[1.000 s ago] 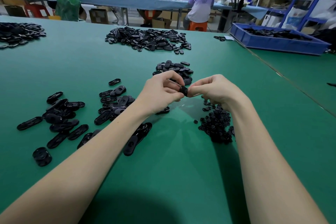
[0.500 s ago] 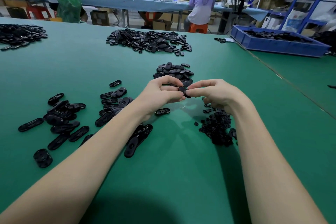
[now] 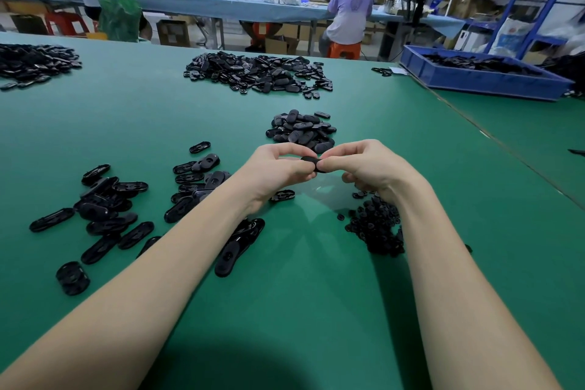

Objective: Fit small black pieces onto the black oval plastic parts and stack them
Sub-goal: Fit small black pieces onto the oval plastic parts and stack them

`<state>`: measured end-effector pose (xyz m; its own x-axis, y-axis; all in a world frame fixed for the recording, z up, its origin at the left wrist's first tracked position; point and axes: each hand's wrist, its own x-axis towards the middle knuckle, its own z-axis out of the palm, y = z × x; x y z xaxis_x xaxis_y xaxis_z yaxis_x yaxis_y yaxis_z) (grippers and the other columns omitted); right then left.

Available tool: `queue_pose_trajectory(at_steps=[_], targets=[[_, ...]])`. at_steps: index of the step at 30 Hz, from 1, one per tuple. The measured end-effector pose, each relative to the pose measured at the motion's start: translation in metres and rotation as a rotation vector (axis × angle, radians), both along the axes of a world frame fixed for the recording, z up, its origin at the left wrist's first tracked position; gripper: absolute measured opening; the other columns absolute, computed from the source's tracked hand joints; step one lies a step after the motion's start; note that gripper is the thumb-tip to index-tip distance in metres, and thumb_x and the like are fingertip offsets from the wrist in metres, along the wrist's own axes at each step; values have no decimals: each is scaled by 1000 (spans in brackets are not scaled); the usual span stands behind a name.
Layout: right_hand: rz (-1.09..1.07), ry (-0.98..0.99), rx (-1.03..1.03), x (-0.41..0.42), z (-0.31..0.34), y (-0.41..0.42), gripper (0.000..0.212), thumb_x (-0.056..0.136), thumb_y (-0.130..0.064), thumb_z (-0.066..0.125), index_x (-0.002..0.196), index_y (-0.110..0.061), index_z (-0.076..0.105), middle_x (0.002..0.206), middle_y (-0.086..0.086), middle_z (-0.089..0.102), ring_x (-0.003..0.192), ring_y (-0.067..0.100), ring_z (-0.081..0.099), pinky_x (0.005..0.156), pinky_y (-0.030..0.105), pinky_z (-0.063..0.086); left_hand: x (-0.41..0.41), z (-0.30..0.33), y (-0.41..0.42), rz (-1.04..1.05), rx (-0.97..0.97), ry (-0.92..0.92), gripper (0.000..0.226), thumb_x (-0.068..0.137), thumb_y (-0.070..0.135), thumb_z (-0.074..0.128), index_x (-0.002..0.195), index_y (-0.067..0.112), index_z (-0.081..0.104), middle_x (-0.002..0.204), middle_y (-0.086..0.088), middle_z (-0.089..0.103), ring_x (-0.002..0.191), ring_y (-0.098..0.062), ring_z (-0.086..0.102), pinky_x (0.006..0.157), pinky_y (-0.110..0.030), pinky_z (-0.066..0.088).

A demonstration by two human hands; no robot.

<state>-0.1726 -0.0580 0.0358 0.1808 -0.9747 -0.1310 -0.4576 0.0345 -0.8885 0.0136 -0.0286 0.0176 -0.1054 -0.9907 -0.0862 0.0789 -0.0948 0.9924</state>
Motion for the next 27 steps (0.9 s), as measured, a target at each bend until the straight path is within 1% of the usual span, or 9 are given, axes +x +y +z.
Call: queue_pose_trajectory(at_steps=[4,6,8,10,12,15,21,23,27], targets=[[13,37,-22,-1,0,1,12,71,-35,86,81,-34,82,61,-11,59,57,10,45,47,20,31,-3,-2,0,13,19,23,17,88,-9,65,95,6,71,91,-14,76,79,-18,73,85,-22,59],[-1,49,-32,0,0,2,9,71,-36,86,79,-35,81,60,-11,59,60,11,44,47,20,31,-2,-2,-1,19,14,21,17,88,-9,65,93,7,71,91,-14,76,80,-19,73,85,-22,59],[-17,45,-32,1,0,2,5,73,-35,85,74,-35,80,60,-14,62,57,9,45,43,17,32,-2,-2,-1,27,18,27,18,87,-8,66,90,9,72,92,-14,76,82,-20,73,88,-23,58],[-15,47,-41,2,0,2,6,76,-32,84,71,-32,79,60,-17,65,53,6,45,41,15,31,-2,-2,-1,34,23,26,19,87,-7,67,89,11,73,96,-16,76,85,-21,73,90,-24,58],[-20,45,-57,4,0,2,7,77,-30,82,72,-27,78,59,-17,64,49,5,42,41,14,31,-1,-4,-1,41,17,24,18,86,-7,68,89,11,73,96,-17,76,86,-21,73,91,-25,58],[-33,44,-66,7,-2,2,7,76,-31,81,75,-24,78,64,-12,62,54,8,40,43,16,30,0,-5,-2,55,8,20,17,85,-6,71,89,11,74,96,-17,77,88,-22,74,91,-27,58],[-53,69,-118,11,-8,1,11,76,-27,81,76,-17,76,52,-14,53,41,3,36,39,13,28,-3,-7,-2,114,-10,-46,16,84,-7,72,91,8,72,90,-15,76,83,-22,74,88,-27,58],[-64,69,-138,13,-8,0,11,77,-26,81,75,-17,75,47,-18,51,37,1,38,37,11,27,-5,-7,-2,143,-26,-64,16,84,-6,72,91,8,71,89,-14,75,82,-21,73,88,-27,58],[-80,76,-169,16,-9,-1,14,78,-26,83,72,-20,72,44,-22,53,36,-4,44,36,8,27,-7,-7,-1,185,-28,-68,15,85,-6,72,91,8,71,87,-13,74,84,-22,72,91,-30,57]])
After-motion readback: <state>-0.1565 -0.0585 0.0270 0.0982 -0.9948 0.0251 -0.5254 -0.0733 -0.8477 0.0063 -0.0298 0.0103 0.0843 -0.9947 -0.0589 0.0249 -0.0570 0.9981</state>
